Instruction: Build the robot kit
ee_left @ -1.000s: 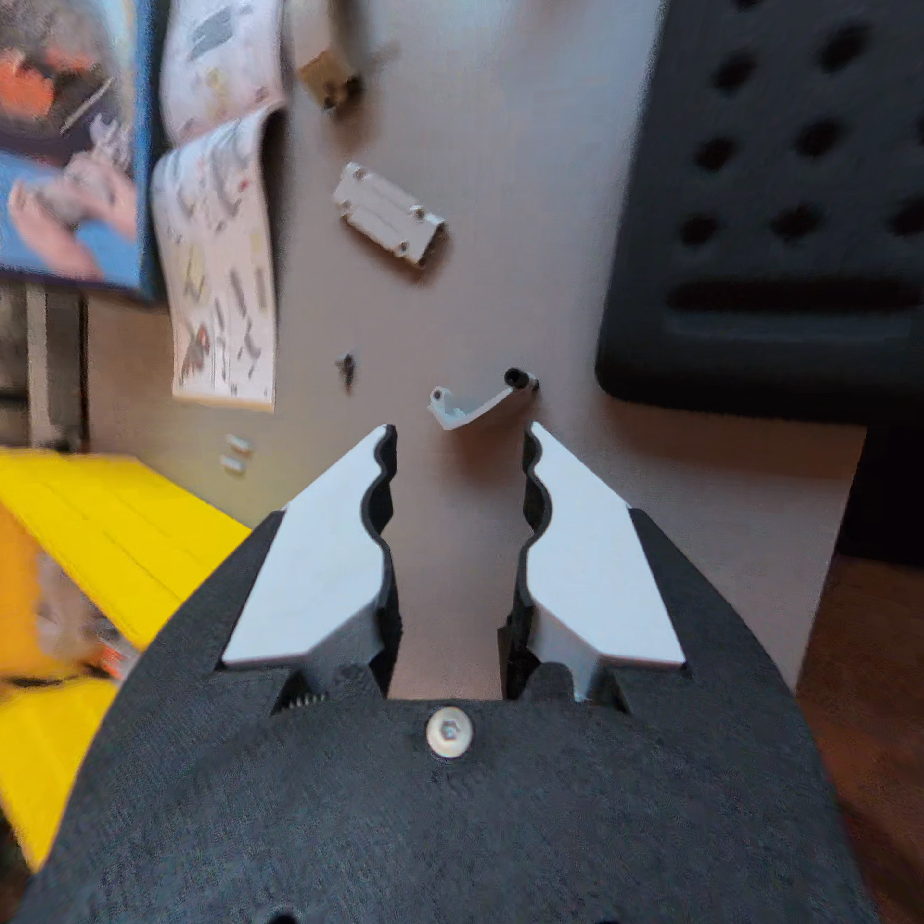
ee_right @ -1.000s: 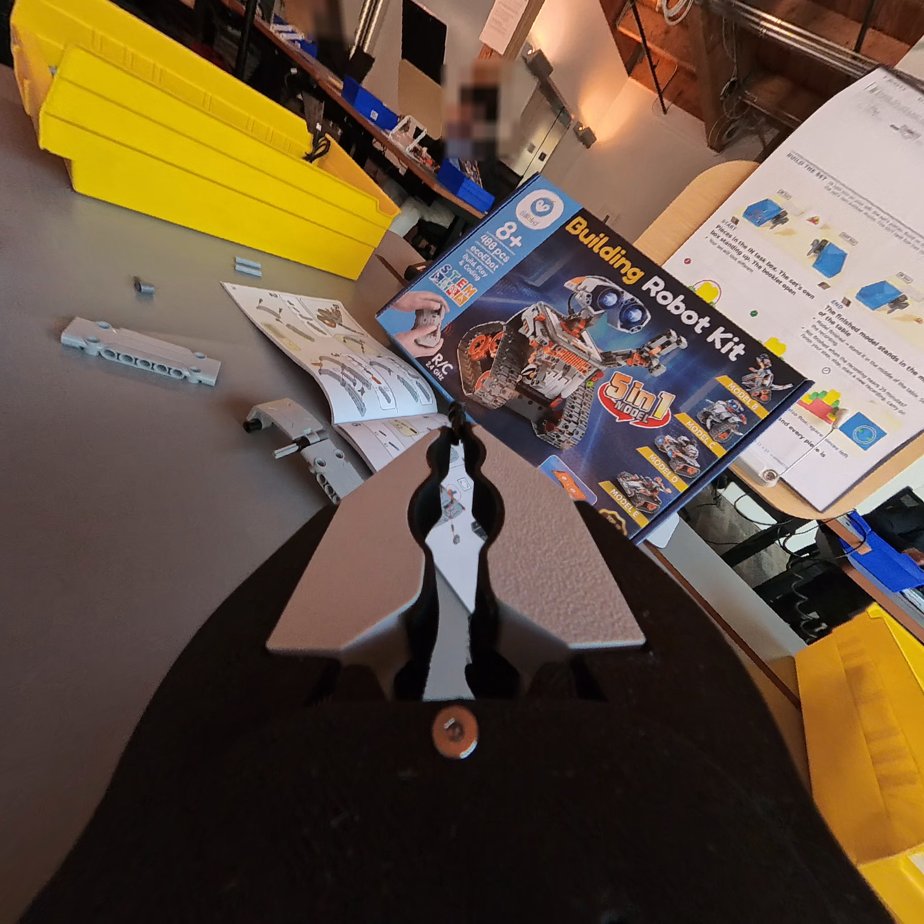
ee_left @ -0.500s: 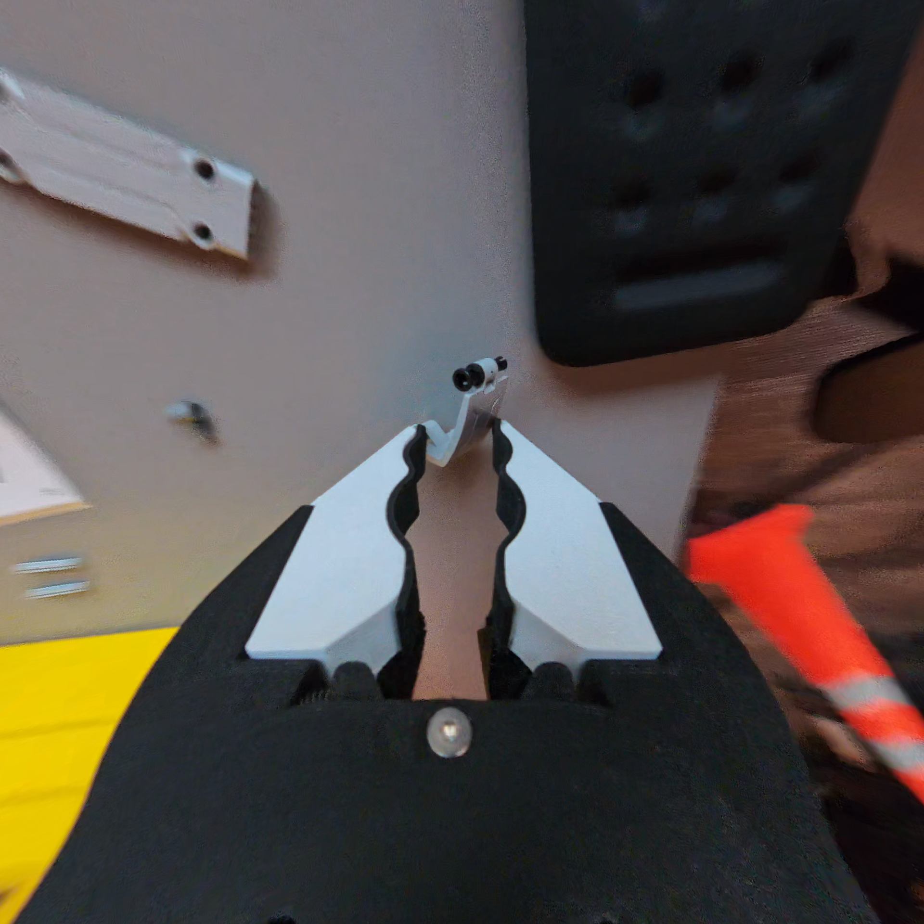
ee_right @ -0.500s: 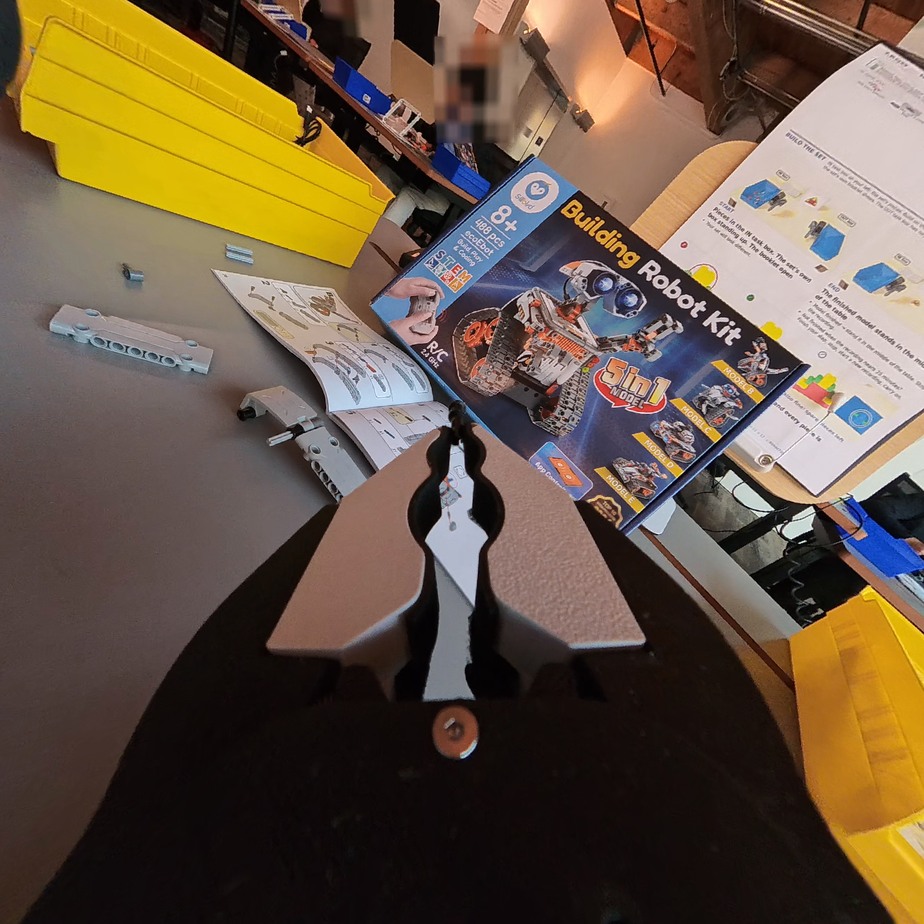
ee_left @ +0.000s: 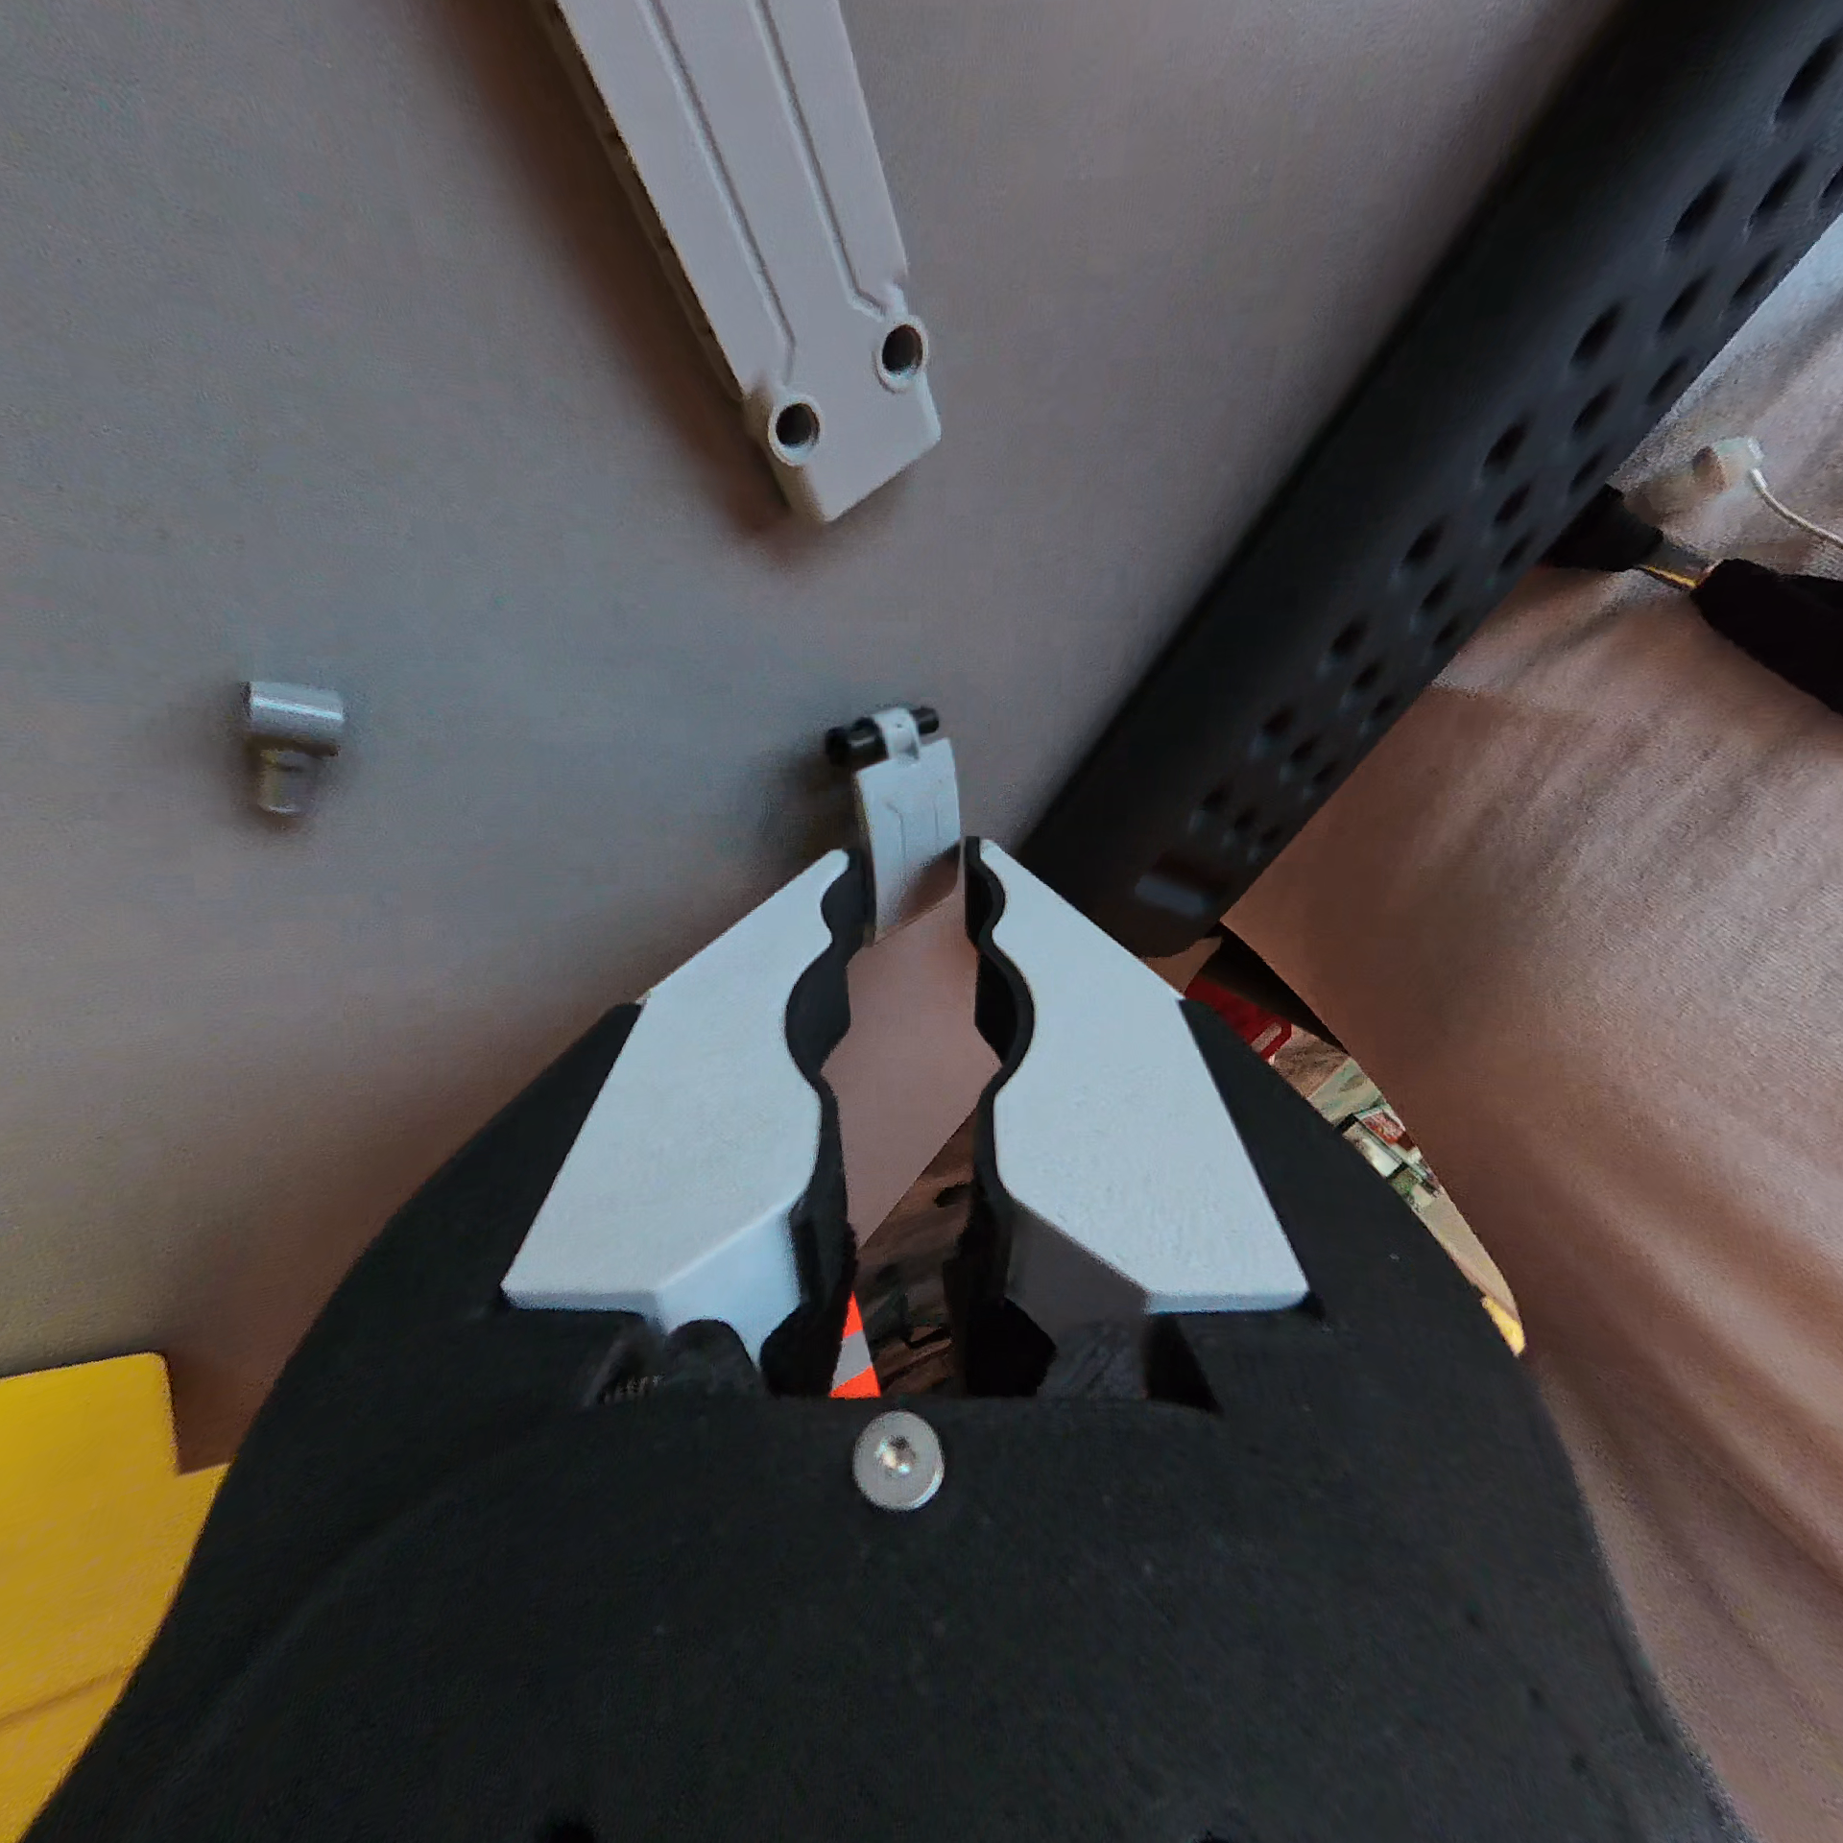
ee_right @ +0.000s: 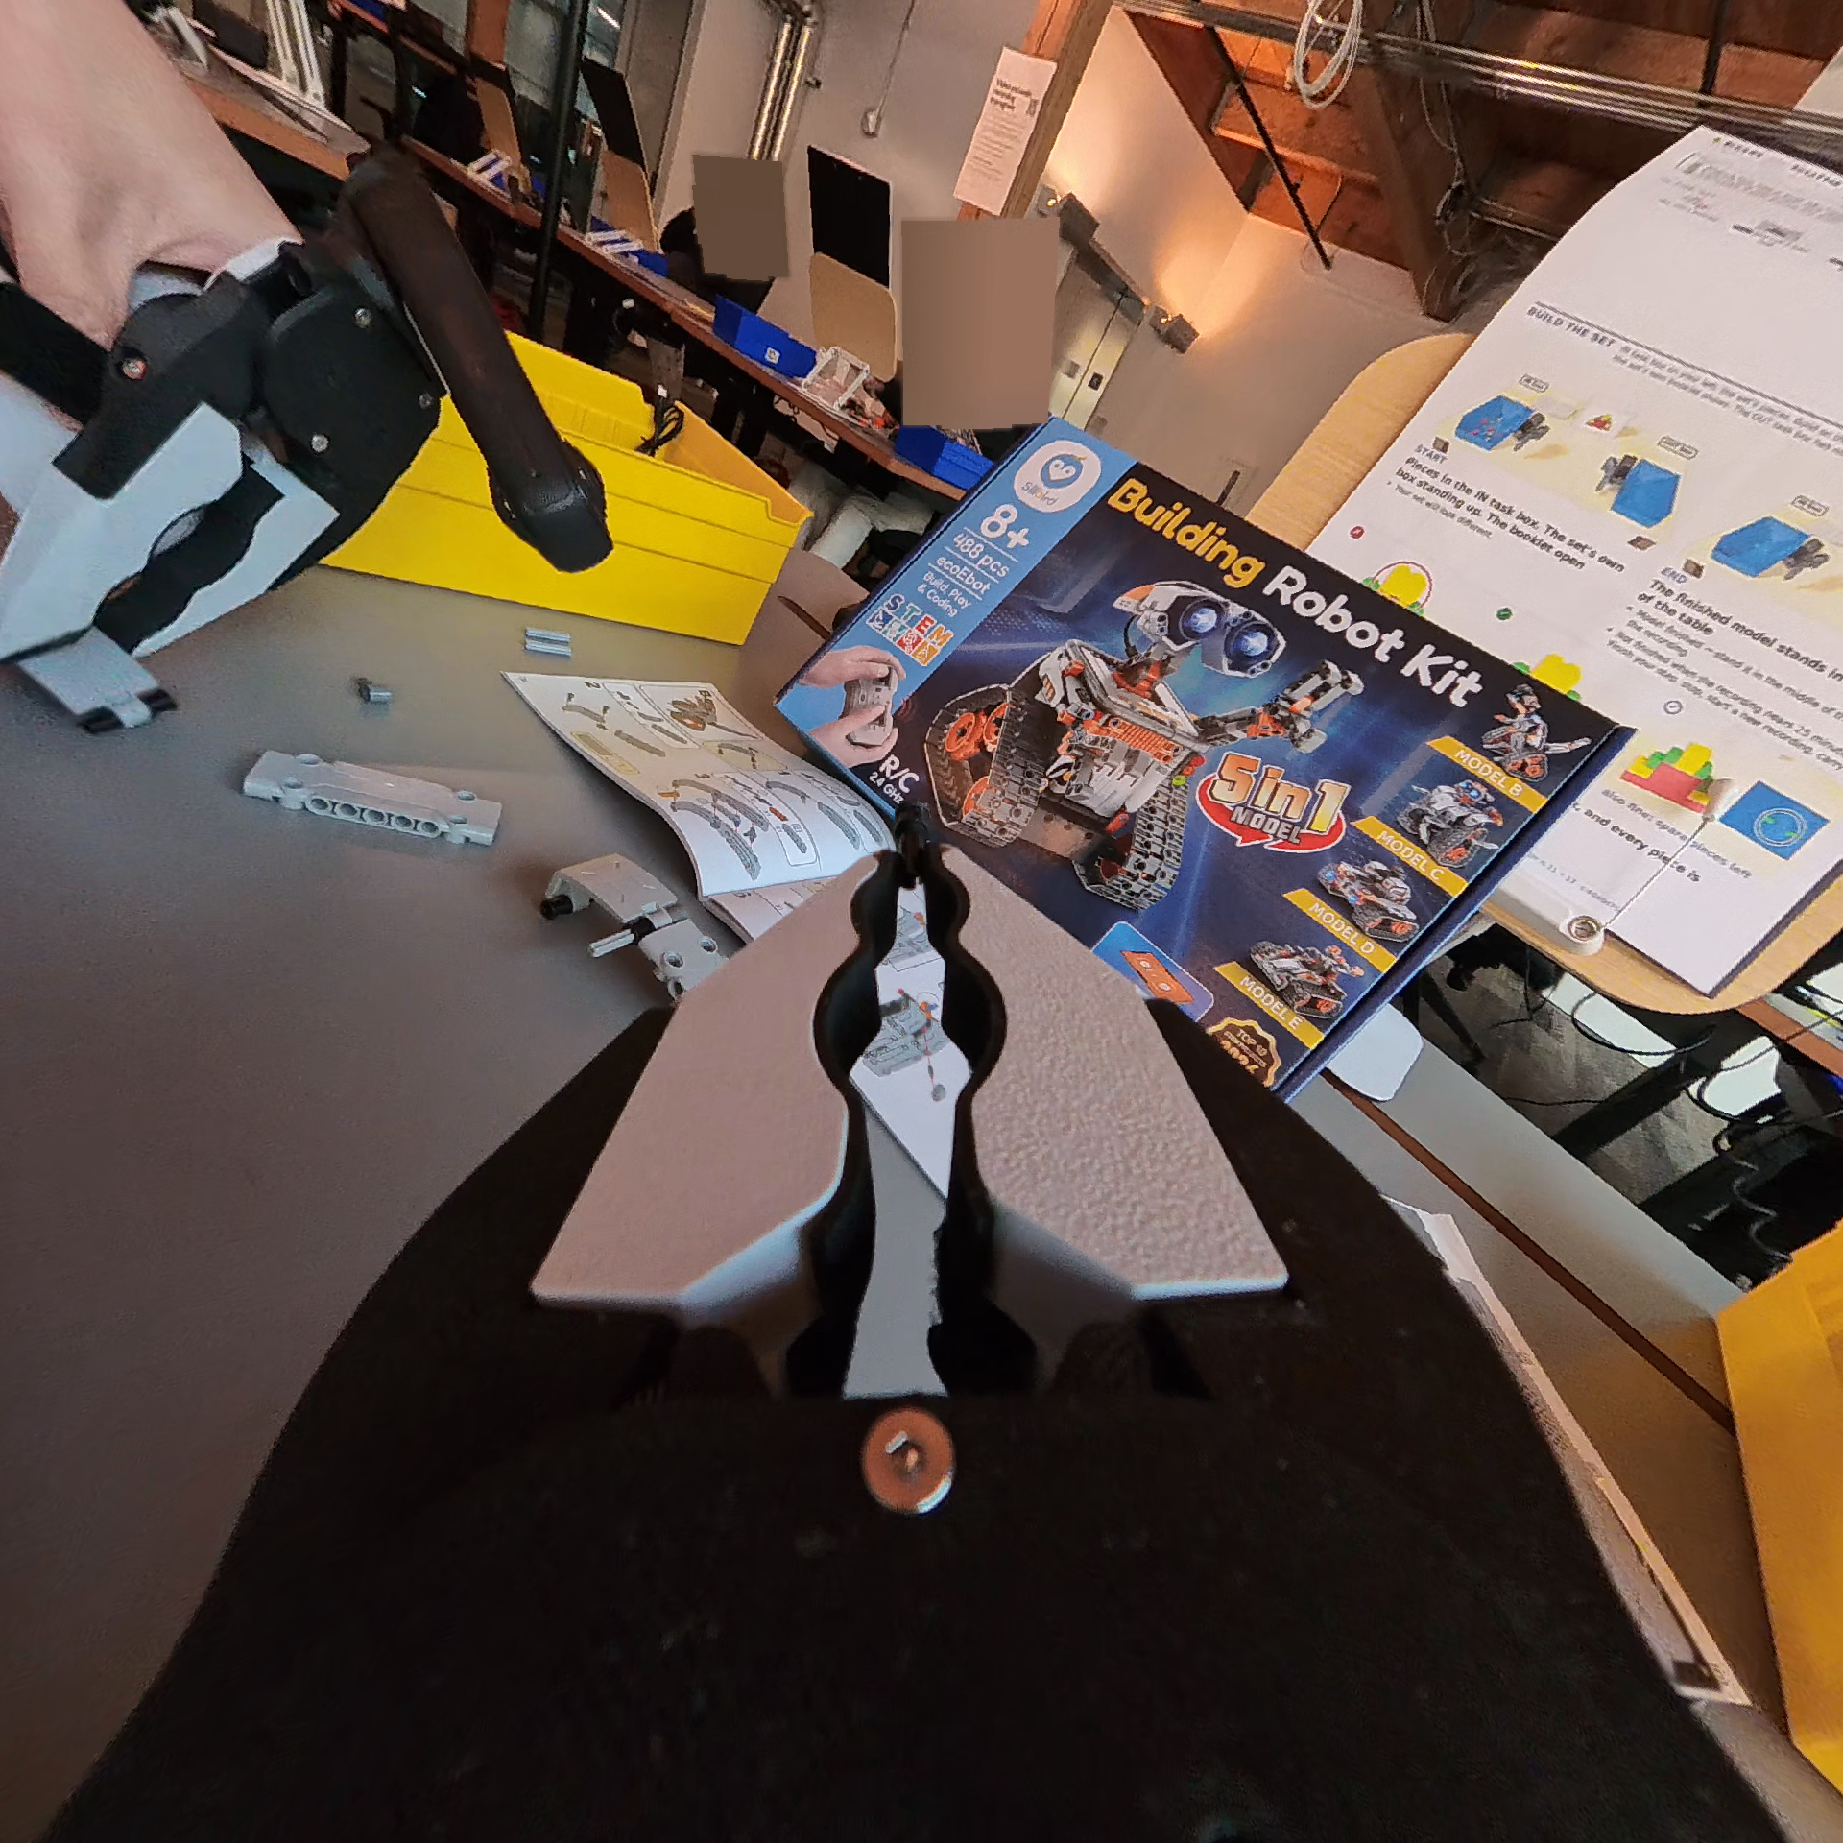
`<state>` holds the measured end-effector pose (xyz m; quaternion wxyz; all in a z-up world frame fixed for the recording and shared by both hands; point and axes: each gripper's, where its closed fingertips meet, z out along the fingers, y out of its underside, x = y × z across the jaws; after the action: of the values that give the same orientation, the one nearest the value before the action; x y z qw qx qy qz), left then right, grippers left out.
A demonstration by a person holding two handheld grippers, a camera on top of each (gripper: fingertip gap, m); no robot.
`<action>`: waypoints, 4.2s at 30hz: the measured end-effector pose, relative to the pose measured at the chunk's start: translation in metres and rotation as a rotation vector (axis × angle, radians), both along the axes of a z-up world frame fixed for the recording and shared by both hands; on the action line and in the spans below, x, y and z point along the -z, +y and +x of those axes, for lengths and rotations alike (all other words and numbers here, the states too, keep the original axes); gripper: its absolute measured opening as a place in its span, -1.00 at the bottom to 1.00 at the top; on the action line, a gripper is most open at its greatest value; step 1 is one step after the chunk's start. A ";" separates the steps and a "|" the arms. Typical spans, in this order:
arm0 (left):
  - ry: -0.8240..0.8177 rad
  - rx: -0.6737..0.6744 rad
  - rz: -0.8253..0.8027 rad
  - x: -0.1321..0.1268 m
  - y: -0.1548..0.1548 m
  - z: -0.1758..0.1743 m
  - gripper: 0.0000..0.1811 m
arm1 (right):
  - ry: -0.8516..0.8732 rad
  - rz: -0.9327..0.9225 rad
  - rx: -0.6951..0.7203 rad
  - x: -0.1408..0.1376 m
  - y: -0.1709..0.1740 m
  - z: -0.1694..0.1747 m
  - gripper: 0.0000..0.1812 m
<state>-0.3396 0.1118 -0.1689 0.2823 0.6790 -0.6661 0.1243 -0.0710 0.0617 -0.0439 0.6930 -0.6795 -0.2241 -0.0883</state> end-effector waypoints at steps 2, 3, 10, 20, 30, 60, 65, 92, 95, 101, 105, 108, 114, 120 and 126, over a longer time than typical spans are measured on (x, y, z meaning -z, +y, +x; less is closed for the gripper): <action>-0.001 0.000 0.004 0.002 -0.002 0.001 -0.81 | -0.004 -0.006 -0.006 0.001 0.000 -0.001 -0.96; 0.002 -0.004 0.003 0.002 -0.002 0.001 -0.81 | -0.012 -0.003 -0.009 0.001 0.000 -0.003 -0.96; -0.146 -0.081 0.096 -0.011 0.017 0.010 -0.66 | -0.020 -0.001 -0.026 0.000 -0.001 -0.007 -0.96; -1.261 -0.606 0.215 -0.130 0.010 0.019 -0.69 | 0.118 -0.034 -0.131 -0.001 0.007 -0.039 -0.96; -1.345 -0.806 -0.129 -0.126 -0.005 0.030 -0.70 | 0.713 -0.332 -0.599 -0.008 0.038 -0.197 -0.96; -1.432 -0.548 -0.235 -0.154 -0.037 0.050 -0.95 | 0.254 -0.099 -0.685 -0.030 0.011 -0.221 -0.87; -1.433 -0.533 -0.234 -0.155 -0.041 0.050 -0.95 | 0.069 -0.074 -0.634 -0.026 0.014 -0.224 -0.92; -1.473 -0.542 -0.230 -0.159 -0.048 0.049 -0.95 | 0.062 0.033 -0.599 -0.034 0.011 -0.227 -0.95; -1.480 -0.584 -0.156 -0.159 -0.033 0.038 -0.95 | 0.234 -0.126 -0.517 -0.019 0.022 -0.218 -0.87; -1.414 -0.732 0.096 -0.133 0.020 -0.006 -0.95 | 0.808 -0.951 -0.512 0.080 0.007 -0.262 -0.87; -1.336 -0.771 0.099 -0.109 0.034 -0.014 -0.95 | 0.772 -1.048 -0.479 0.091 0.022 -0.267 -0.85; -1.327 -0.750 0.098 -0.101 0.032 -0.014 -0.95 | 0.893 -1.043 -0.557 0.078 0.026 -0.287 -0.78; -1.435 -0.666 -0.038 -0.124 -0.001 -0.016 -0.95 | 0.554 -0.354 -0.703 -0.002 0.035 -0.280 -0.83; -1.416 -0.659 -0.226 -0.138 -0.024 -0.016 -0.95 | -0.116 -0.071 -0.603 -0.009 0.035 -0.286 -0.80; -1.412 -0.659 -0.258 -0.142 -0.031 -0.011 -0.95 | -0.217 -0.021 -0.642 -0.015 0.029 -0.293 -0.93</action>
<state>-0.3510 0.0806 -0.0265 -0.1822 0.5638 -0.4325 0.6796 -0.3642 0.0907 -0.0292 0.6503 -0.5680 -0.5002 0.0650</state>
